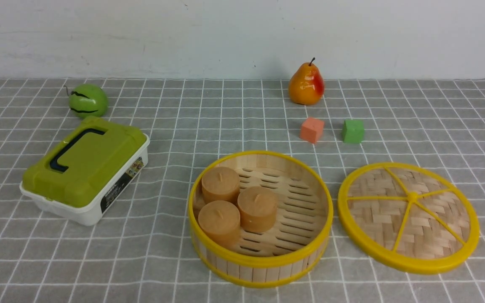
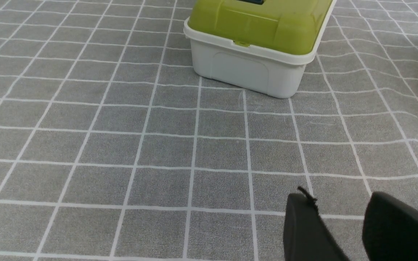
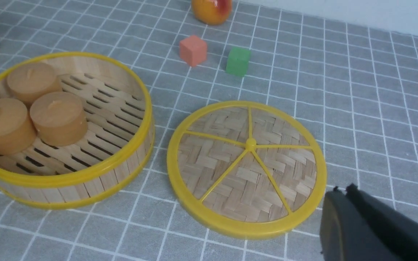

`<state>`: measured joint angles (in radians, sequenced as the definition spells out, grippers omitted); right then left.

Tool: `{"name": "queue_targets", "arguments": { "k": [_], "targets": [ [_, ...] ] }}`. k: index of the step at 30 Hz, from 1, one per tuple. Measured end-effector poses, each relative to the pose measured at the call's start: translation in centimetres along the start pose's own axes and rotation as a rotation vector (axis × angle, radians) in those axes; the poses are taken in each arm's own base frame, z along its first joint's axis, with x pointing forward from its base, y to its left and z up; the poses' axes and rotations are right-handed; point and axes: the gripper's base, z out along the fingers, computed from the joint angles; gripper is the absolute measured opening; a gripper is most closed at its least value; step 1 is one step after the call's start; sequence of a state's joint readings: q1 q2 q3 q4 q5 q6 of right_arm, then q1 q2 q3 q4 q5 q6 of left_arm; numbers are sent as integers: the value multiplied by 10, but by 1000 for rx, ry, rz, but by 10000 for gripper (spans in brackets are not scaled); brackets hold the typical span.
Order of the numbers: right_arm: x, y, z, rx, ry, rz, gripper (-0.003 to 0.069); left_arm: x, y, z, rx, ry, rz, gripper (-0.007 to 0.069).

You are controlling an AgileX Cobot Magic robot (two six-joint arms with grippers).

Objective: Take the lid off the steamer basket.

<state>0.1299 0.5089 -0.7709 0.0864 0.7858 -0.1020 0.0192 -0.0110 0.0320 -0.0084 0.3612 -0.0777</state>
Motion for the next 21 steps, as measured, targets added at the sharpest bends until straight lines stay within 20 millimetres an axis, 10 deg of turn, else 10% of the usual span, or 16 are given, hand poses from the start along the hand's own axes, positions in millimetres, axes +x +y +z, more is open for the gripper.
{"name": "queue_targets", "arguments": {
  "k": [13, 21],
  "targets": [
    [6, 0, -2, 0, 40, -5, -13, 0, 0, 0, 0, 0, 0, 239],
    [54, -2, 22, 36, -225, 10, -5, 0, 0, 0, 0, 0, 0, 239]
  ]
}}
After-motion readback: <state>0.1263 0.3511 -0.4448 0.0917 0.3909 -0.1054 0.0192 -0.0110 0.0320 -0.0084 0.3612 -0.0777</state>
